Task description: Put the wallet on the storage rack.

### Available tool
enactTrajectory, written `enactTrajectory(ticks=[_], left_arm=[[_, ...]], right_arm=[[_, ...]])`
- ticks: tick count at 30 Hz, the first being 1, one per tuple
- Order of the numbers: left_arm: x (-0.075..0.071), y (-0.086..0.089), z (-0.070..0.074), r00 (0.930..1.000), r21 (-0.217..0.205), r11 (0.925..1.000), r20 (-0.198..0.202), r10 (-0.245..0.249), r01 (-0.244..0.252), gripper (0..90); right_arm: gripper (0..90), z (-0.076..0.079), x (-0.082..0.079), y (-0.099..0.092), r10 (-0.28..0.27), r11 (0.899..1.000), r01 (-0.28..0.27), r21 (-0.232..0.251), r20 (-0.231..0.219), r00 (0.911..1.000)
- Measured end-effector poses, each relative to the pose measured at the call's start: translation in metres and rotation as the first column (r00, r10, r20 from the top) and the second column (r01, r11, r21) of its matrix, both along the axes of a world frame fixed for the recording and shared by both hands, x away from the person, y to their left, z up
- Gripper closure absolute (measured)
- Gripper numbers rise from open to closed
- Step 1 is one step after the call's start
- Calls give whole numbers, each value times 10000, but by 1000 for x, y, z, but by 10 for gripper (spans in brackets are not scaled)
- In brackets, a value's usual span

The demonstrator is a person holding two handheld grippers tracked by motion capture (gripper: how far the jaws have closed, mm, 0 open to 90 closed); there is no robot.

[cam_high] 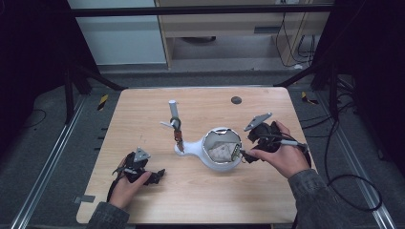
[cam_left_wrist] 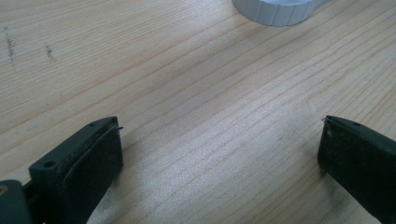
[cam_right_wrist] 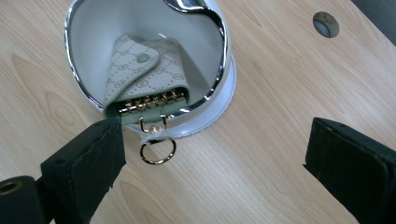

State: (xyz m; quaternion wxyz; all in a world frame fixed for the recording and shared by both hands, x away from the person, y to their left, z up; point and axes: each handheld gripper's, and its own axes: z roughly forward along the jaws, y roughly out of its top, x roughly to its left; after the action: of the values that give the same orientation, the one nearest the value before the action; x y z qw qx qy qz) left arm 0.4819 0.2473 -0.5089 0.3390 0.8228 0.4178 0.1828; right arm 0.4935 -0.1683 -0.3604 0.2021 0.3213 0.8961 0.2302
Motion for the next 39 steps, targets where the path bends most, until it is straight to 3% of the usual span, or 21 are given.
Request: enactTrajectory(ticks=[20,32,39], left_arm=[[0,0,0,10000,5,10000,7,-5,5,0],[0,0,0,10000,7,10000,-2,-26,26,0],[0,-1,0,10000,-7,10000,2,-17,17,0]], right_arm=[[89,-7,2,-37,-1239,9899,1191,770,603,9905],[95,-23,7,-51,-1719,9819,1646,940,752,9822],[92,-39,12,-60,-2200,9686,2101,1330,647,9733]])
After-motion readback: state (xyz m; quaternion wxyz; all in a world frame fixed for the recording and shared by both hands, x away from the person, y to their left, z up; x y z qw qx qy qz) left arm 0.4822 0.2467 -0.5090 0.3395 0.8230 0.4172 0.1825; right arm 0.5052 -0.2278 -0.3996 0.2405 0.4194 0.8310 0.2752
